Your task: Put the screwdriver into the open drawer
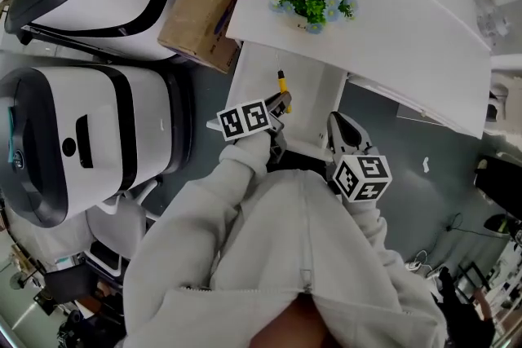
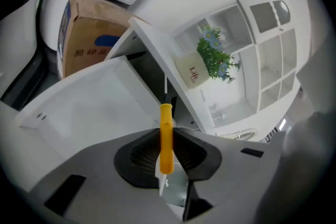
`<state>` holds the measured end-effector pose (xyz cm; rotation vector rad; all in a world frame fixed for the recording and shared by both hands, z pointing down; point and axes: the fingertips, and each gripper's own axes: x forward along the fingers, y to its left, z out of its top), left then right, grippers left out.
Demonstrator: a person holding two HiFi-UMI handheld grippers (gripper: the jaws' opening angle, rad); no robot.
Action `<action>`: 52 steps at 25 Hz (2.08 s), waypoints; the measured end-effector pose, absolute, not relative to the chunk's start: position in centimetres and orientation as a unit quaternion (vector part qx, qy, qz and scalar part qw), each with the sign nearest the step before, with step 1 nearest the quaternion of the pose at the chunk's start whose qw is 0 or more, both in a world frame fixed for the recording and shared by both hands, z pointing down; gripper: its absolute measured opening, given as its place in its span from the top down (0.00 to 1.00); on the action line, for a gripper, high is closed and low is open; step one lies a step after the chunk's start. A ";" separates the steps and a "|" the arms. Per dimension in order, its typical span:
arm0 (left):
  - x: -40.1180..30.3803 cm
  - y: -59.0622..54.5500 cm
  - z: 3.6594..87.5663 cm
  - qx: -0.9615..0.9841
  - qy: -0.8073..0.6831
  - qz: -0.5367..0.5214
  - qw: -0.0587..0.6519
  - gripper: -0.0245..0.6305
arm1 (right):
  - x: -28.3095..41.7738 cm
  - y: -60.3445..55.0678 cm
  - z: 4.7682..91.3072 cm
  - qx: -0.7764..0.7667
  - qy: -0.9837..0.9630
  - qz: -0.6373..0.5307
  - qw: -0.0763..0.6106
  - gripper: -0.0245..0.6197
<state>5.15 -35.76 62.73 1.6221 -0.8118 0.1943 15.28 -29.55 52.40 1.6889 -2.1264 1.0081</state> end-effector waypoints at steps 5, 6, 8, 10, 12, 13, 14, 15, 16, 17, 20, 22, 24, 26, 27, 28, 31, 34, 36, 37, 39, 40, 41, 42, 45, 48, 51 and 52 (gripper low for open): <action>6.1 -36.4 65.5 0.660 -0.363 0.081 0.652 0.83 | 16.0 -30.0 53.1 0.576 -0.726 0.352 0.129 0.91; 6.4 -36.5 66.1 0.654 -0.365 0.082 0.658 0.83 | 16.1 -30.1 53.3 0.575 -0.726 0.354 0.130 0.91; 7.0 -36.6 67.2 0.637 -0.366 0.086 0.673 0.83 | 16.4 -30.3 53.6 0.574 -0.725 0.357 0.133 0.91; 7.7 -36.6 68.3 0.617 -0.364 0.090 0.692 0.83 | 16.7 -30.4 53.9 0.573 -0.723 0.360 0.136 0.91; 8.6 -36.6 69.2 0.608 -0.360 0.098 0.700 0.83 | 17.2 -30.6 54.1 0.574 -0.721 0.363 0.138 0.91; 9.0 -36.6 69.6 0.609 -0.358 0.106 0.700 0.83 | 17.4 -30.7 54.2 0.575 -0.720 0.364 0.139 0.91; 9.5 -36.6 70.1 0.609 -0.356 0.114 0.699 0.83 | 17.6 -30.9 54.3 0.576 -0.719 0.364 0.140 0.91; 9.9 -36.6 70.5 0.608 -0.354 0.122 0.700 0.83 | 17.8 -31.0 54.4 0.576 -0.718 0.365 0.140 0.91; 10.4 -36.5 71.0 0.605 -0.352 0.127 0.703 0.83 | 18.0 -31.2 54.5 0.577 -0.716 0.365 0.141 0.91; 10.8 -36.5 71.5 0.601 -0.350 0.132 0.707 0.83 | 18.2 -31.3 54.6 0.578 -0.715 0.366 0.143 0.91; 11.9 -36.1 73.4 0.587 -0.347 0.146 0.717 0.83 | 18.4 -31.5 54.9 0.575 -0.716 0.367 0.150 0.91; 12.7 -36.1 74.6 0.580 -0.344 0.153 0.723 0.83 | 18.5 -31.8 55.1 0.573 -0.718 0.365 0.154 0.91; 13.5 -36.3 75.4 0.577 -0.341 0.153 0.726 0.83 | 18.6 -32.0 55.4 0.572 -0.718 0.365 0.155 0.91; 14.4 -36.4 76.0 0.580 -0.338 0.149 0.726 0.83 | 18.6 -31.9 55.7 0.572 -0.716 0.368 0.158 0.91; 14.8 -36.4 76.2 0.582 -0.337 0.145 0.726 0.83 | 18.6 -31.8 55.9 0.571 -0.716 0.369 0.160 0.91; 15.2 -36.6 76.4 0.584 -0.336 0.141 0.725 0.83 | 18.5 -31.6 56.0 0.569 -0.715 0.371 0.162 0.91; 16.2 -37.0 77.0 0.584 -0.337 0.124 0.728 0.83 | 18.4 -31.0 56.6 0.565 -0.714 0.378 0.169 0.91; 16.8 -37.3 77.7 0.572 -0.343 0.105 0.738 0.83 | 18.3 -30.5 57.0 0.562 -0.711 0.384 0.175 0.91; 17.3 -37.5 78.2 0.570 -0.345 0.101 0.739 0.83 | 18.5 -30.4 57.1 0.563 -0.710 0.385 0.177 0.91; 17.5 -37.5 78.4 0.570 -0.345 0.101 0.739 0.83 | 18.6 -30.4 57.1 0.563 -0.709 0.386 0.178 0.91; 17.9 -37.5 78.7 0.573 -0.344 0.104 0.737 0.84 | 18.9 -30.4 57.1 0.564 -0.707 0.387 0.179 0.91; 18.0 -37.5 78.9 0.573 -0.343 0.106 0.736 0.83 | 19.0 -30.4 57.2 0.565 -0.706 0.387 0.180 0.91; 18.1 -37.5 79.0 0.573 -0.343 0.110 0.736 0.84 | 19.2 -30.4 57.2 0.565 -0.705 0.388 0.180 0.91; 18.2 -37.5 79.2 0.574 -0.343 0.114 0.735 0.84 | 19.3 -30.4 57.2 0.566 -0.704 0.389 0.181 0.91; 18.5 -37.6 79.5 0.574 -0.340 0.123 0.734 0.84 | 19.7 -30.5 57.3 0.567 -0.702 0.391 0.182 0.91; 18.7 -37.5 79.8 0.575 -0.330 0.129 0.738 0.84 | 19.7 -30.5 57.5 0.565 -0.702 0.393 0.182 0.91; 19.2 -37.3 79.7 0.580 -0.315 0.127 0.740 0.80 | 19.7 -30.5 57.7 0.563 -0.703 0.395 0.182 0.91; 19.3 -37.4 79.6 0.581 -0.311 0.125 0.741 0.79 | 19.7 -30.5 57.7 0.562 -0.704 0.395 0.182 0.91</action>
